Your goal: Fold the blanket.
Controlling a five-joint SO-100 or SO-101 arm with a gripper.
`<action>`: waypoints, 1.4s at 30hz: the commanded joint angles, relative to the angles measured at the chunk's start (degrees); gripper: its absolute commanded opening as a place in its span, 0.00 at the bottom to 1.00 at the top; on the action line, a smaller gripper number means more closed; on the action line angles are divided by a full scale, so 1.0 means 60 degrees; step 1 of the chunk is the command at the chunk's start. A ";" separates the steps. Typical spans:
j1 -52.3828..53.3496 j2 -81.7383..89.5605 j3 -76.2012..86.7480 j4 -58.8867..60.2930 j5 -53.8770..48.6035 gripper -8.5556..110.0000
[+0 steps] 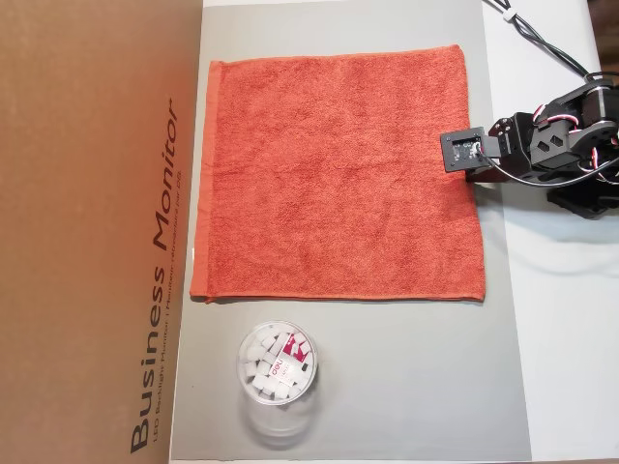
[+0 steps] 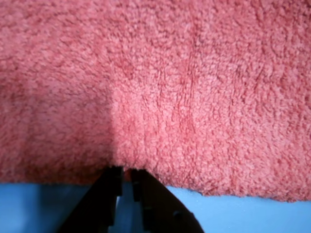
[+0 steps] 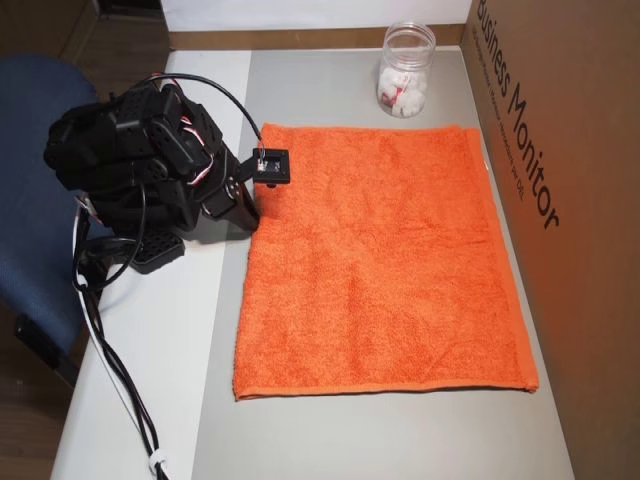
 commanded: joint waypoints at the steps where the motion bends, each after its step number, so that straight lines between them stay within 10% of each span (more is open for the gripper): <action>1: 0.0044 0.0073 0.0073 0.0015 -0.0088 0.07; 42: -0.0850 -0.0029 -0.2285 0.0146 -0.0981 0.08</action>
